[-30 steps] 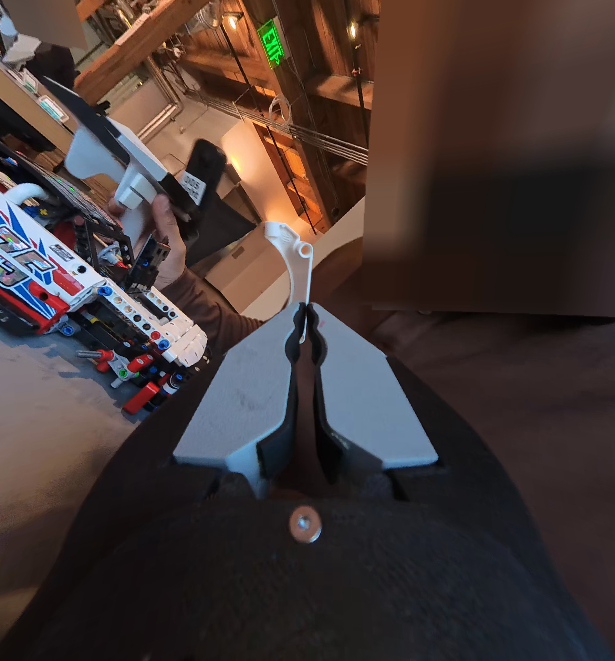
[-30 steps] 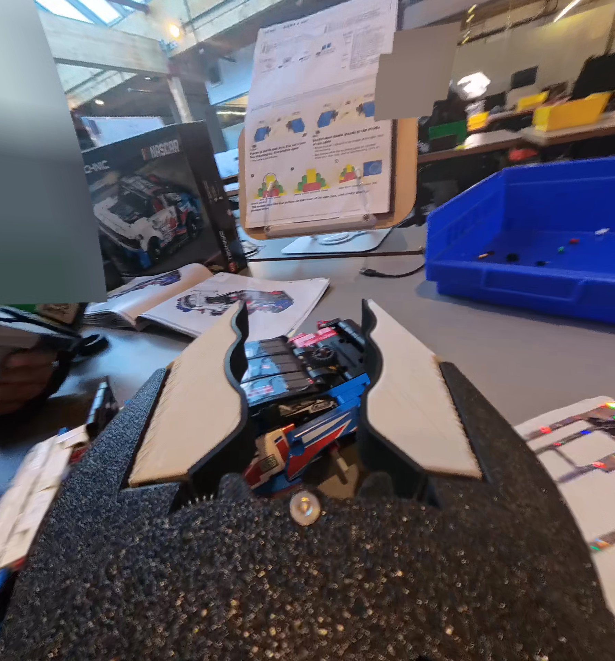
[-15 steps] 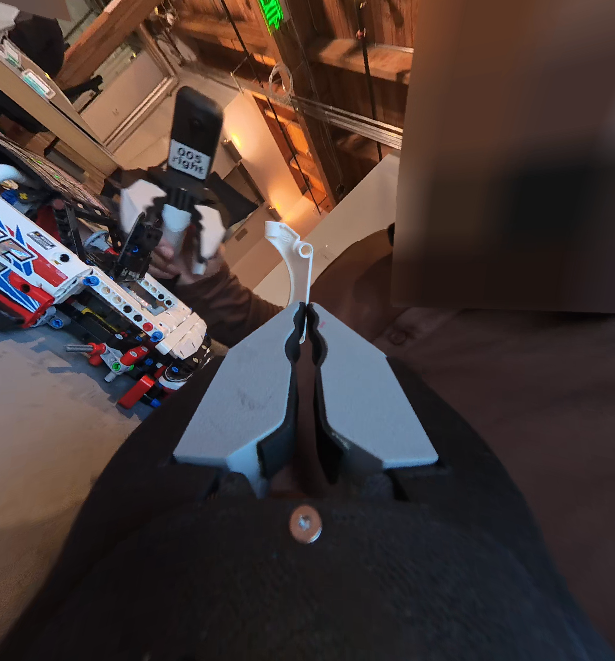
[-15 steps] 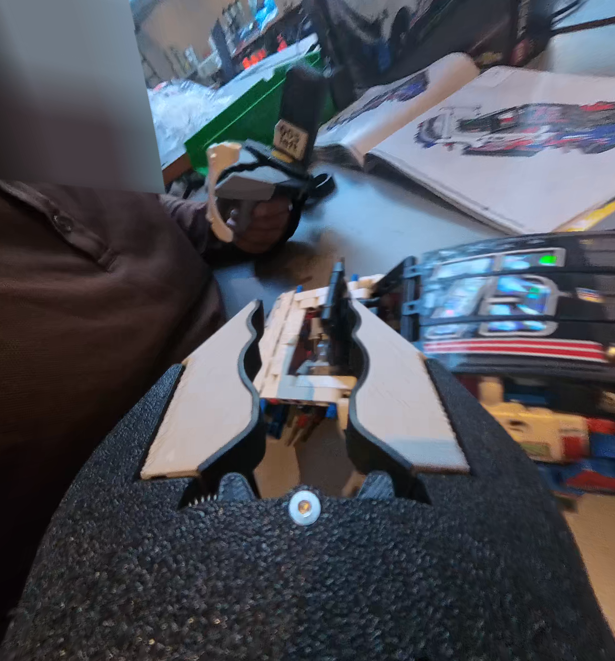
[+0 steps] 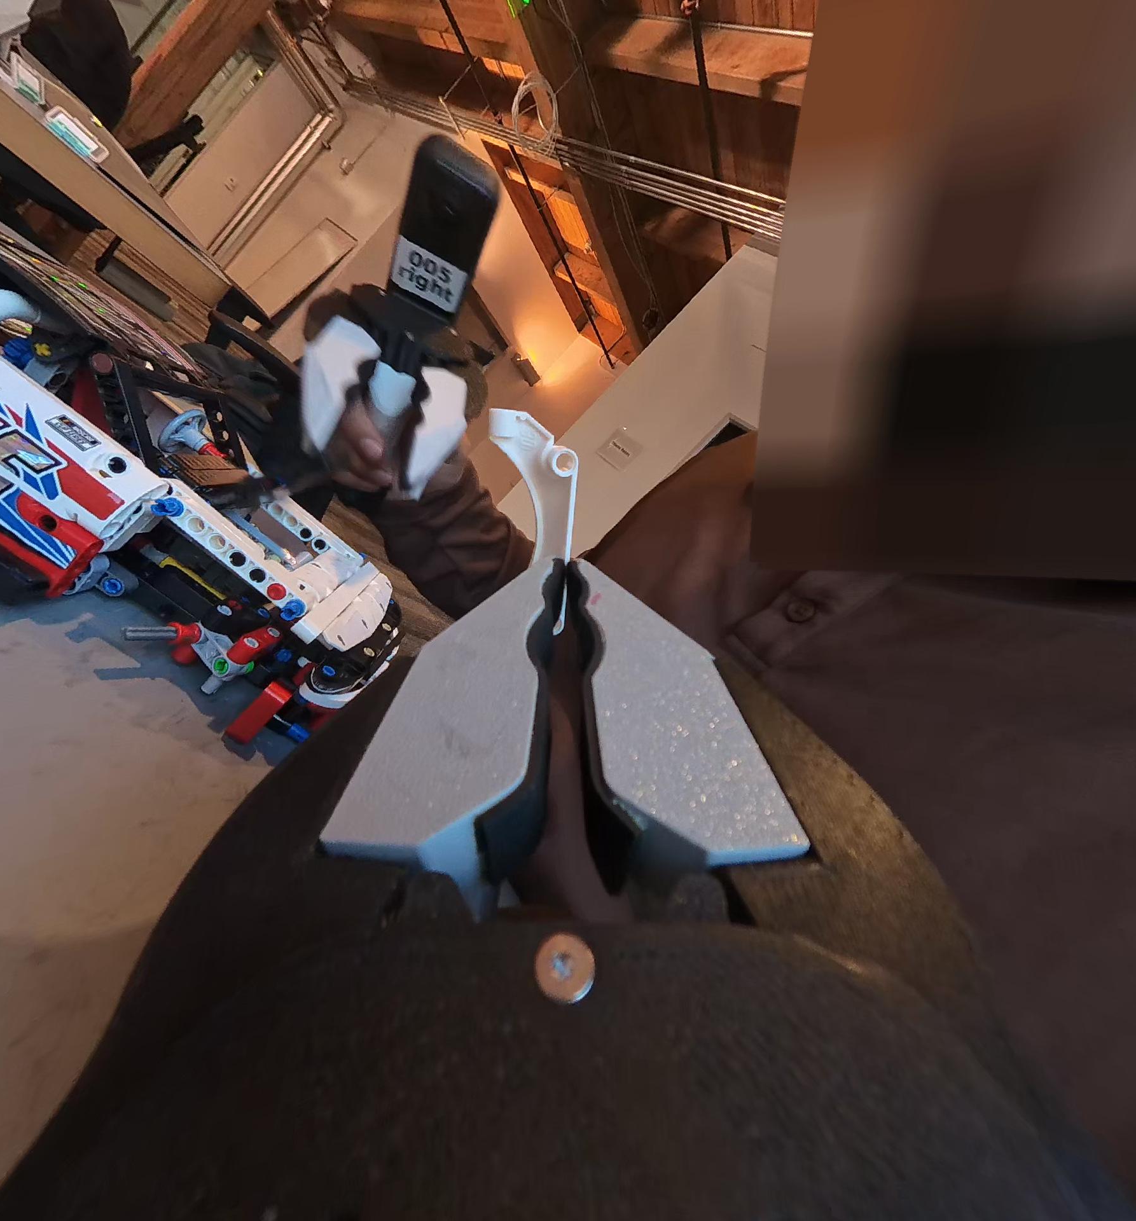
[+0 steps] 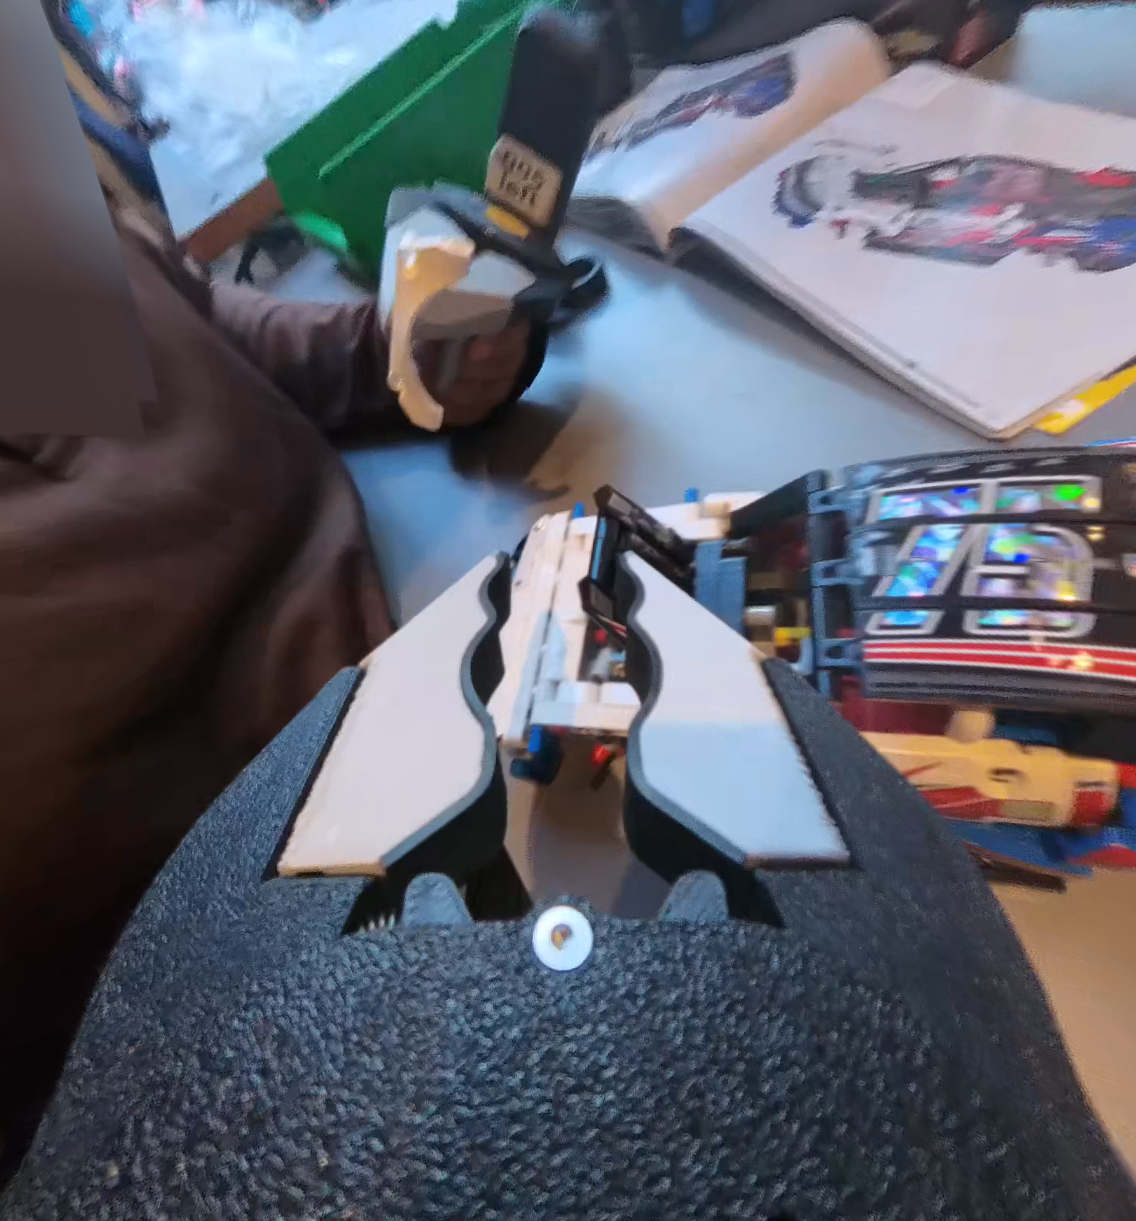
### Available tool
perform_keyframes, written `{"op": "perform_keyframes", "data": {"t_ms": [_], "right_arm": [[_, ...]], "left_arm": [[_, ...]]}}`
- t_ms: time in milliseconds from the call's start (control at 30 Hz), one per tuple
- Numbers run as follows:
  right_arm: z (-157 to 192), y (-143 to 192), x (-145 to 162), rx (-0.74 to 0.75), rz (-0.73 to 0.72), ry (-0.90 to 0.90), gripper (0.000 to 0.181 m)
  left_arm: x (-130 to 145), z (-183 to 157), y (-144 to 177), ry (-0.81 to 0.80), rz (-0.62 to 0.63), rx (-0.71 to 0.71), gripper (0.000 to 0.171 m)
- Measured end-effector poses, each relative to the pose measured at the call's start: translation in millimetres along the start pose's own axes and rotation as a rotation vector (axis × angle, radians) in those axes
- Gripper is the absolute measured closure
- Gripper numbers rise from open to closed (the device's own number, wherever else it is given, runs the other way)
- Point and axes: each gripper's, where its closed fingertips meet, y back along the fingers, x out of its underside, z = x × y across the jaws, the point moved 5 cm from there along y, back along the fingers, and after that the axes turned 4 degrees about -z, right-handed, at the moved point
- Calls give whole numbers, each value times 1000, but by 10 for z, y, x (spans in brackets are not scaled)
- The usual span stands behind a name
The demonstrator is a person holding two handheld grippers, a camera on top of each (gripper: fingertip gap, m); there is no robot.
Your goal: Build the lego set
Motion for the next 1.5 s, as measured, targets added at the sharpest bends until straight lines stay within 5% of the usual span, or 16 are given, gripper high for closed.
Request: {"op": "perform_keyframes", "data": {"t_ms": [133, 267, 500, 933, 1500], "right_arm": [[166, -147, 216, -33, 168, 24, 145], [188, -149, 239, -55, 157, -51, 137], [-158, 261, -29, 208, -101, -63, 136], [-794, 836, 10, 550, -472, -4, 140], [-1092, 829, -18, 549, -479, 24, 127]], "left_arm": [[12, -2, -10, -3, 10, -1, 171], [32, -5, -23, -7, 23, -4, 171], [44, -9, -28, -15, 29, -9, 171], [10, -29, 9, 14, 2, 28, 171], [-90, -1, 64, 71, -54, 85, 171]]}}
